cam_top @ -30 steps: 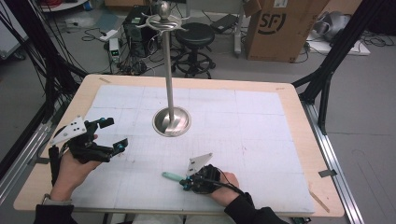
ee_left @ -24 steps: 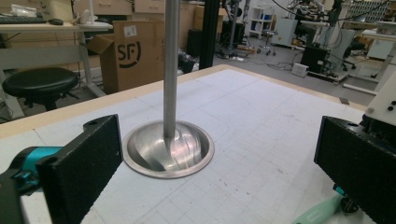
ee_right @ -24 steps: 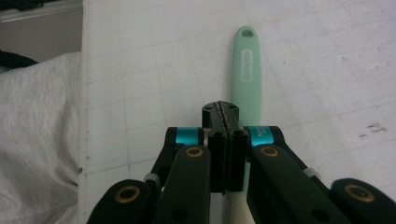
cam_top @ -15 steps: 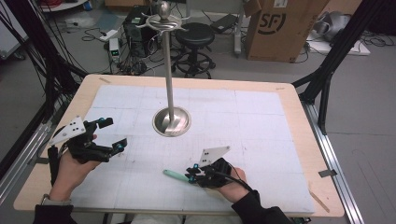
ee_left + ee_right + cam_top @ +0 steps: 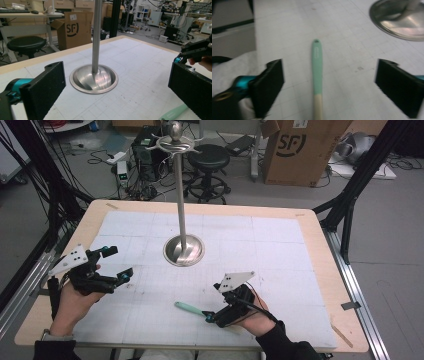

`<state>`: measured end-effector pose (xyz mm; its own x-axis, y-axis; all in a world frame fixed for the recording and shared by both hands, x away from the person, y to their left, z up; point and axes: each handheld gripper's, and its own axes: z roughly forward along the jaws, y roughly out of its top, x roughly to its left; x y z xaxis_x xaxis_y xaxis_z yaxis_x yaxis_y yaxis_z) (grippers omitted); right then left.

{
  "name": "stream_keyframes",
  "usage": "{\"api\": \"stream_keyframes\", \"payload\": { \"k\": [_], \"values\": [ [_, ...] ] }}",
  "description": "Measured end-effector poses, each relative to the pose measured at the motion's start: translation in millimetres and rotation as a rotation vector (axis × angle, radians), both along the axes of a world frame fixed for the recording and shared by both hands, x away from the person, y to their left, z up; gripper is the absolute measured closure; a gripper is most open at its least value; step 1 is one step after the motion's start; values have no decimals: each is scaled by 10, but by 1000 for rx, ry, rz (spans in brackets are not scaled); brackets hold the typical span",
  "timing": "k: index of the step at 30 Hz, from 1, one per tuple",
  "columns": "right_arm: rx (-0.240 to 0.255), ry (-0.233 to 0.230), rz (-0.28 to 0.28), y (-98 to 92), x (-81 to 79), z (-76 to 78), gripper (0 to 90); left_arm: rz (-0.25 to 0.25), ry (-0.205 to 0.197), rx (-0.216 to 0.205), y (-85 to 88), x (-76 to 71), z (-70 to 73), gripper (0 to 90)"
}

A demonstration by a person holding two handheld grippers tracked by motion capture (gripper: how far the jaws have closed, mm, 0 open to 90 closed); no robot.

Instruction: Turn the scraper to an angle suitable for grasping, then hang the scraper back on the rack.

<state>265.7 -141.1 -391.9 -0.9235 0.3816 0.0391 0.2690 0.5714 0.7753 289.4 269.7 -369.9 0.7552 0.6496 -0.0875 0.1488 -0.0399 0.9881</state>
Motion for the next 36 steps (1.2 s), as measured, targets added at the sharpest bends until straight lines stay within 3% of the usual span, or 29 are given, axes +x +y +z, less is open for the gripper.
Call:
{"api": "stream_keyframes", "payload": {
  "k": [1, 4, 7, 13, 16, 17, 20, 25, 36],
  "values": [
    [-31, 3, -30, 23, -14, -5, 2, 2, 0, -1, -7, 1, -1, 17],
    [-58, 10, -32, 45, -28, -7, 2, -2, -1, 4, -23, 4, 1, 17],
    [-128, 30, -37, 123, -43, -25, 2, -4, 0, 5, -35, 13, 0, 17],
    [-202, 69, -37, 221, -19, -94, 6, -7, 4, 13, -42, 17, -5, 17],
    [-229, 101, -7, 282, -3, -125, 86, -8, 4, 13, -46, 7, -4, 17],
    [-250, 131, 8, 319, 19, -149, 175, -9, 5, 12, -46, 5, -4, 17],
    [-268, 167, 8, 349, 52, -181, 187, -8, 7, 19, -45, -5, -10, 17],
    [-321, 224, 31, 390, 109, -263, 322, -2, 12, 27, -31, -15, -24, 17],
    [-393, 177, 22, 383, 66, -266, 455, -2, 15, 25, -39, 1, -29, 17]
  ]
}}
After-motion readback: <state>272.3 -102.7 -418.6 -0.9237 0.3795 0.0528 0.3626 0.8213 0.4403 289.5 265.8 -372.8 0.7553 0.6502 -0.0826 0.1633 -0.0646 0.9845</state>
